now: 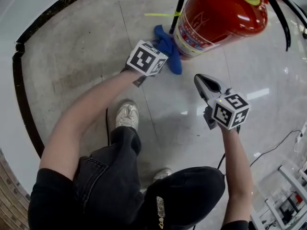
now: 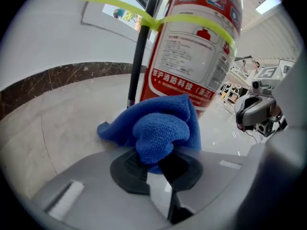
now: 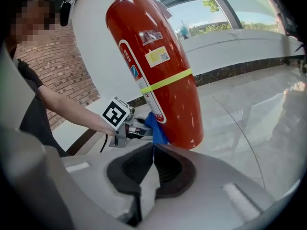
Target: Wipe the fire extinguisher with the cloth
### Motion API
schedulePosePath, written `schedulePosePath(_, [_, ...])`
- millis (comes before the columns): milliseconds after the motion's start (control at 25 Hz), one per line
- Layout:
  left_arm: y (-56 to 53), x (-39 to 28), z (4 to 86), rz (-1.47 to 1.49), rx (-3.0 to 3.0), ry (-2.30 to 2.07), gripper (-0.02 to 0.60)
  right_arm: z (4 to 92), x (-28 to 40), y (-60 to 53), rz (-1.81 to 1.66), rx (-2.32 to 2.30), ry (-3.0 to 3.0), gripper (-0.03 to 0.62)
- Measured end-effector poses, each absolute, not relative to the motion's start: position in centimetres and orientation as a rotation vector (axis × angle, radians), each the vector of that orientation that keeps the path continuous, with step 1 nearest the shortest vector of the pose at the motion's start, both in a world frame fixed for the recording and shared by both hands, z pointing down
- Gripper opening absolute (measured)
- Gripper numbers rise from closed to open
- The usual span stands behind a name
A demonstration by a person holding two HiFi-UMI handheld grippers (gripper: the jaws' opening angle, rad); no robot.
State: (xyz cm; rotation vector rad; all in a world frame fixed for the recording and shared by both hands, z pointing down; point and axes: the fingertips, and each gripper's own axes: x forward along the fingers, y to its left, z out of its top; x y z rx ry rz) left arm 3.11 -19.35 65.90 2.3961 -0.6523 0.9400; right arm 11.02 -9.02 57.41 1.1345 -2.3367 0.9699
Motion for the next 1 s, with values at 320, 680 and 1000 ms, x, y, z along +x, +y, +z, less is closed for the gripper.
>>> schedulePosePath(320, [-14.5,6.1,65.3,0.92,2.368,-0.527,0.032,58.9,11.4,-7.9,1.035,1.157,-2.337,0.02])
schedulePosePath(680, [-12.3,12.2,63.4,0.802,2.417,-0.399,0.034,60.4,13.2,-9.0,0.927,1.224,-2.222,0.134])
schedulePosePath(1000, [-11.5,11.8,61.5,0.785,2.469,-0.276,0.034,63.2,13.2,-10.7,0.627,1.078,-2.195,0.267])
